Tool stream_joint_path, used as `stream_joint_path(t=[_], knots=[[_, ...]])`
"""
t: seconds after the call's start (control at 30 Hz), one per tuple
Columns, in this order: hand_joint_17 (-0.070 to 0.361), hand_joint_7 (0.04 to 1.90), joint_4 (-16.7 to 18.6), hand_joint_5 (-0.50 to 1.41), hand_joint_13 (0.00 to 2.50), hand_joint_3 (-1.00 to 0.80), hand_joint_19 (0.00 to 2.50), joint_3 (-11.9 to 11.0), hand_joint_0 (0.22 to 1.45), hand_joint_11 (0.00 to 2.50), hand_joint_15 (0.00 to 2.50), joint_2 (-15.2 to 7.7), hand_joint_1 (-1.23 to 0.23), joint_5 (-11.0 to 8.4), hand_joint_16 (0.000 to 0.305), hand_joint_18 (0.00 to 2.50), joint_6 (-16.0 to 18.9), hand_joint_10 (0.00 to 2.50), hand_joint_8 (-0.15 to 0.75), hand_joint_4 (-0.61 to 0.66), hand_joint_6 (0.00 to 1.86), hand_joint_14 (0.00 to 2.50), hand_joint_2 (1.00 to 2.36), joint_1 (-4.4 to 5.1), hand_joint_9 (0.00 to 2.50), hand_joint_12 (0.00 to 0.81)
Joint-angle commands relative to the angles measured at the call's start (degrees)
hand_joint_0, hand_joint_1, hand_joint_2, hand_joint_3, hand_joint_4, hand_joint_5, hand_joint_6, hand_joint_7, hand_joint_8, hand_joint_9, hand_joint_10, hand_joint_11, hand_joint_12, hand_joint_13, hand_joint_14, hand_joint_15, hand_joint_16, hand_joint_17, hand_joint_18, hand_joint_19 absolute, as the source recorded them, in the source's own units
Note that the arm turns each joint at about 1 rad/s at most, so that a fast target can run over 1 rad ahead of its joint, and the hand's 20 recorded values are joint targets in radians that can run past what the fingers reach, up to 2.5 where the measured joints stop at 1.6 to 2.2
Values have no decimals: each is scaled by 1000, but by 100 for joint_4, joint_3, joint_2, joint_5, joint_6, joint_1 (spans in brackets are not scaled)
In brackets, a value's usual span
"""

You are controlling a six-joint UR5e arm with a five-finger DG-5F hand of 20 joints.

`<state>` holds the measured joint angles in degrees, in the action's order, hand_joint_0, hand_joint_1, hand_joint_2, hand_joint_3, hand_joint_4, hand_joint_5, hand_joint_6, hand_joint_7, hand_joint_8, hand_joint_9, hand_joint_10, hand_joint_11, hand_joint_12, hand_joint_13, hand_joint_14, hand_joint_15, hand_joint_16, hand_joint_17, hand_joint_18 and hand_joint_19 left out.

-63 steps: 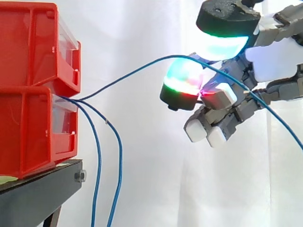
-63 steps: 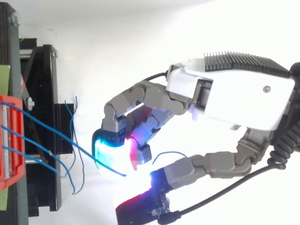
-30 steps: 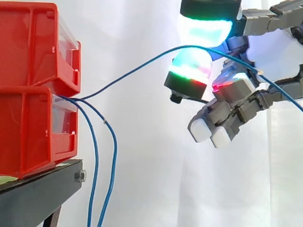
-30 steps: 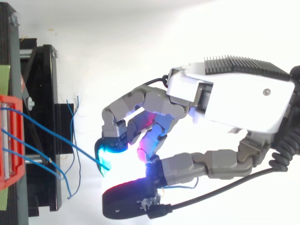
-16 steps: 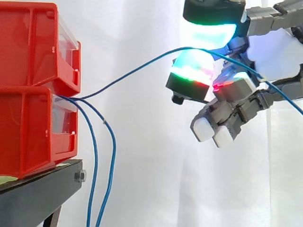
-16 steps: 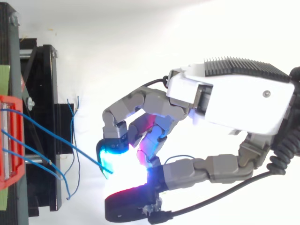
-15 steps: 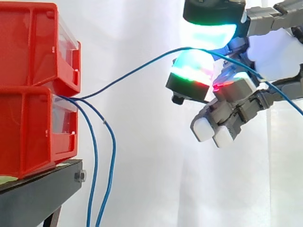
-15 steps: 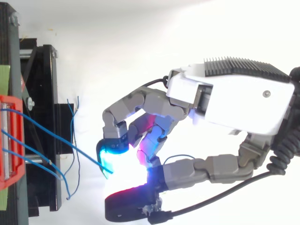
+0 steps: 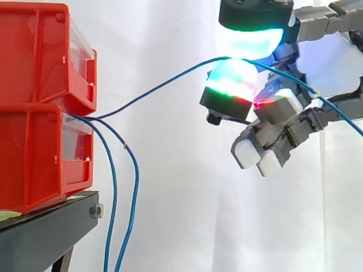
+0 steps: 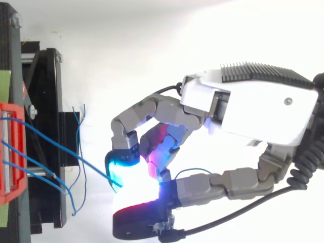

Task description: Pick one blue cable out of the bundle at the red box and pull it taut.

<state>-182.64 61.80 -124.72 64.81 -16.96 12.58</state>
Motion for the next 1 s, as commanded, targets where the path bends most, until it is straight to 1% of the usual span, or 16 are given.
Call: stream_joint_path(t=[0.0, 0.03, 0.07, 0.13, 0.2, 0.27, 0.37, 0.43, 0.47, 0.57, 0.73, 0.77, 0.83, 0.9, 0.97], knots=[[116, 1298, -26, -67, 854, 147, 364, 7, 714, 819, 424, 0, -958, -4, 52, 801, 114, 12, 396, -85, 941, 13, 1009, 8, 1135, 419], [115, 1314, -26, -68, 850, 152, 368, 7, 719, 815, 420, 0, -956, -4, 51, 797, 149, 11, 396, -88, 941, 13, 1008, 17, 1132, 419], [115, 1300, -26, -70, 823, 149, 357, 7, 724, 770, 406, 0, -953, -12, 51, 784, 307, 8, 396, -114, 946, 13, 1007, 26, 1105, 410], [114, 1271, -35, -72, 814, 145, 360, 7, 723, 726, 388, 0, -945, -12, 51, 772, 378, 11, 389, -128, 949, 12, 1007, 34, 1054, 406], [113, 1247, -61, -73, 773, 136, 339, -1, 719, 599, 336, 0, -933, -12, 50, 761, 501, 8, 396, -141, 950, 11, 1008, 34, 998, 402], [113, 1227, -96, -74, 765, 129, 325, 7, 713, 527, 308, 0, -928, -12, 50, 748, 571, 8, 404, -150, 949, 11, 1006, 34, 988, 404], [117, 1172, -193, -73, 759, 121, 313, 7, 703, 465, 290, 0, -927, -12, 52, 757, 764, 7, 411, -160, 951, 9, 1003, 52, 971, 410], [118, 1163, -193, -72, 759, 114, 308, 7, 701, 467, 288, 0, -930, -12, 53, 761, 879, 7, 418, -163, 950, 9, 1001, 52, 973, 411], [119, 1153, -193, -72, 757, 105, 316, 7, 701, 470, 298, 0, -930, -12, 53, 759, 879, 7, 419, -159, 950, 9, 1000, 52, 980, 411], [119, 1193, -193, -73, 760, 103, 326, 7, 701, 529, 310, 0, -932, -12, 53, 758, 984, 8, 423, -147, 943, 10, 1000, 61, 1014, 416], [120, 1249, -193, -73, 764, 112, 329, 7, 701, 551, 316, 0, -930, -12, 53, 760, 1134, 8, 420, -143, 937, 11, 1000, 61, 1028, 420], [121, 1258, -193, -73, 766, 105, 329, 7, 691, 562, 328, 0, -930, -4, 54, 762, 1160, 8, 419, -139, 937, 10, 1044, 52, 1029, 421], [121, 1271, -193, -73, 768, 103, 337, 16, 685, 562, 328, 0, -928, 14, 54, 760, 1186, 8, 419, -141, 937, 10, 1080, 61, 1029, 421], [122, 1252, -175, -72, 770, 92, 337, 183, 676, 557, 327, 0, -926, 5, 54, 761, 1239, 11, 421, -158, 939, 10, 1119, 52, 1029, 425], [122, 1255, -43, -72, 771, 91, 337, 561, 675, 560, 330, 0, -924, 23, 54, 760, 1388, 10, 421, -158, 938, 10, 1126, 52, 1029, 424]])
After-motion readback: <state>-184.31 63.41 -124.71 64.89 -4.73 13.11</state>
